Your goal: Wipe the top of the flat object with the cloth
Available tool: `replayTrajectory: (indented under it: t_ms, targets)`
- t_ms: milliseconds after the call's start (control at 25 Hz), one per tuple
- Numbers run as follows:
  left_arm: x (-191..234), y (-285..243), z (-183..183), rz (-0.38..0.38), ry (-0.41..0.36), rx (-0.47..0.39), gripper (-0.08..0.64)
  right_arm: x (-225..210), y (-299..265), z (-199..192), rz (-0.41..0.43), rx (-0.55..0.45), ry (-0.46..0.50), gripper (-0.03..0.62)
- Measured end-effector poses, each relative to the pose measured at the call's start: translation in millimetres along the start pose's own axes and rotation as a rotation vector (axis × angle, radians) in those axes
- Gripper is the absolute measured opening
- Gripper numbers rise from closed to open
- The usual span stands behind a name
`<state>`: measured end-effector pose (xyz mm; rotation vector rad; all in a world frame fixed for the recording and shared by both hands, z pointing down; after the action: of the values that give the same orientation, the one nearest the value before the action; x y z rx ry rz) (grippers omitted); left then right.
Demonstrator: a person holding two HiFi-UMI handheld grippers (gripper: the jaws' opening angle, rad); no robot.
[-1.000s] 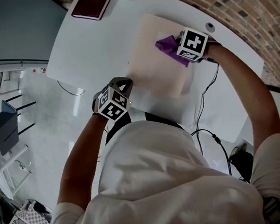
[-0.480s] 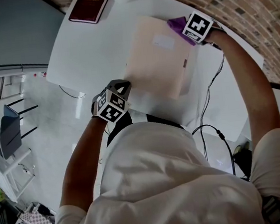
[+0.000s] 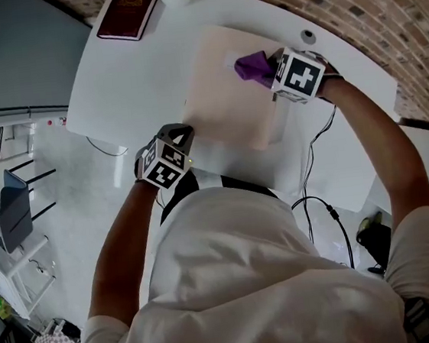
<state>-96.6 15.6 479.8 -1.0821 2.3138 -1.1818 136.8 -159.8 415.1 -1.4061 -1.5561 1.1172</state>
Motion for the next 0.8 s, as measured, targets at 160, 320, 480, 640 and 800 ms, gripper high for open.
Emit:
replayTrajectory:
  t_ms: [160,320,480,640,800]
  targets:
    - [-1,0,0,-0.010,-0.015,0.000,0.025,74,-3,2,0.155,-0.018,0.057,0.074]
    - [0,1,2,-0.027,-0.030,0.009,0.025,132,-15,-1,0.279,-0.025,0.101,0.074]
    - [0,0,2,-0.030,-0.041,0.012,0.025,144,-28,-10,0.304,0.001,0.117,0.074]
    - [-2,0,2,-0.025,-0.047,0.016,0.023,117,-31,-21,0.263,0.012,0.085,0.074]
    - [-3,0,3,-0.020,-0.052,0.020,0.025,81,-26,-33,0.216,0.027,0.025,0.074]
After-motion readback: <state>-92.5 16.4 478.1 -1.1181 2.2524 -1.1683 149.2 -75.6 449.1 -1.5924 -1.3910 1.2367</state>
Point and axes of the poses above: the fingertips, and each gripper's own axes: y backward along the fingers, x to its left, z out of its top, the point moved 10 cm from there along y, backward along the fingers, and after that the axes turned 3 degrees about -x, right-handed, at the moved point
